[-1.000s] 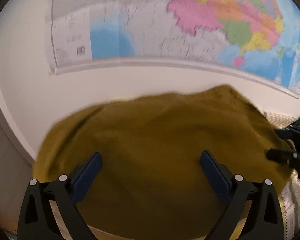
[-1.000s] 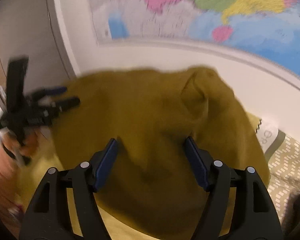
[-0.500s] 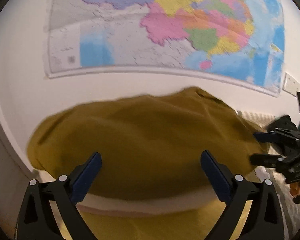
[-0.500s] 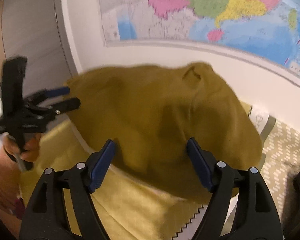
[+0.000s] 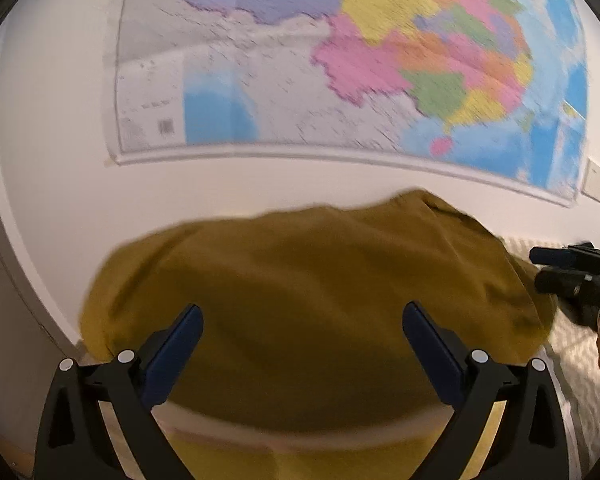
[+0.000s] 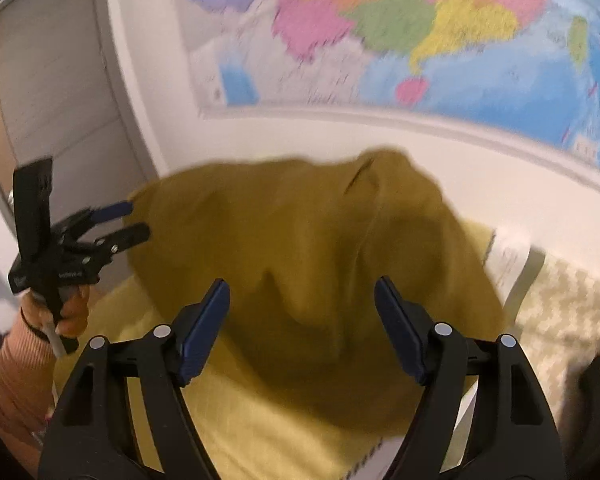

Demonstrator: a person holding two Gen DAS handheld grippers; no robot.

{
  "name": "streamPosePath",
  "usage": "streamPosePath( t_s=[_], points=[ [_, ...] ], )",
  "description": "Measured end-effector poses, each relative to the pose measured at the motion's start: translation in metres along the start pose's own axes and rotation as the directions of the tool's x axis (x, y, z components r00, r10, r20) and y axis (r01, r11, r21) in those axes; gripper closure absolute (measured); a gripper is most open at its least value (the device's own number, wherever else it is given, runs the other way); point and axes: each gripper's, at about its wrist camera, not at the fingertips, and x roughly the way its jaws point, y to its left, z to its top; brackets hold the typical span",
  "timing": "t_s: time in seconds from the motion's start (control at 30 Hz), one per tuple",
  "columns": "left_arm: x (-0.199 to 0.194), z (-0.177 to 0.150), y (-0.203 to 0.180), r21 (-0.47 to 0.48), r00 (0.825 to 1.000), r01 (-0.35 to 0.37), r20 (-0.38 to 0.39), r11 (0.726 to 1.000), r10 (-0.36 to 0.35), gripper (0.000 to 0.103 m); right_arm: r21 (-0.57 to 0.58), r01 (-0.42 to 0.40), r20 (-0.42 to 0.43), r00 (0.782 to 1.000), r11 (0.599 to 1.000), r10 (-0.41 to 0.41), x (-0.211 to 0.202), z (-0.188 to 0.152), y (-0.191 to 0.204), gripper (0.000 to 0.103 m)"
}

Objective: Fold large clothes
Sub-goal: 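Lower the jacket bundle onto the cream garment stack with both tools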

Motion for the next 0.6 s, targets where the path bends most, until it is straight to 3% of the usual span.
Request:
streamPosePath(
  t_s=[0.2, 0.37, 0.43, 0.5, 0.6],
  points=[
    [0.035, 0.032, 0.029, -0.006, 0.996, -0.086, -0.038, 0.996, 0.086, 0.006, 0.064, 0.002, -0.016, 1.0, 0.998, -0.001, 0.038, 0.041, -0.012, 0.035],
    [0.054, 0.049, 0.059, -0.085, 0.996, -0.06, -0.068, 0.995, 0.055, 0.009, 0.079, 0.02, -0.056, 0.998, 0.997, -0.015, 0.057, 0.043, -0.015, 0.038],
    [0.061, 0.06, 0.061, -0.061, 0.995, -0.059, -0.08, 0.996, 0.054, 0.009, 0.05, 0.042, -0.031, 0.999, 0.998, -0.041, 0.053, 0.049, -0.012, 0.038],
    [0.076, 0.072, 0.062, -0.035, 0.989, -0.108, -0.107, 0.994, 0.103, 0.009, 0.057, 0.029, -0.013, 1.0, 0.998, -0.028, 0.054, 0.061, -0.012, 0.038],
    [0.096, 0.078, 0.06, -0.014, 0.98, -0.11, -0.167, 0.994, 0.106, 0.009, 0.041, 0.054, -0.034, 0.998, 0.998, -0.053, 0.073, 0.077, -0.011, 0.04]
  ],
)
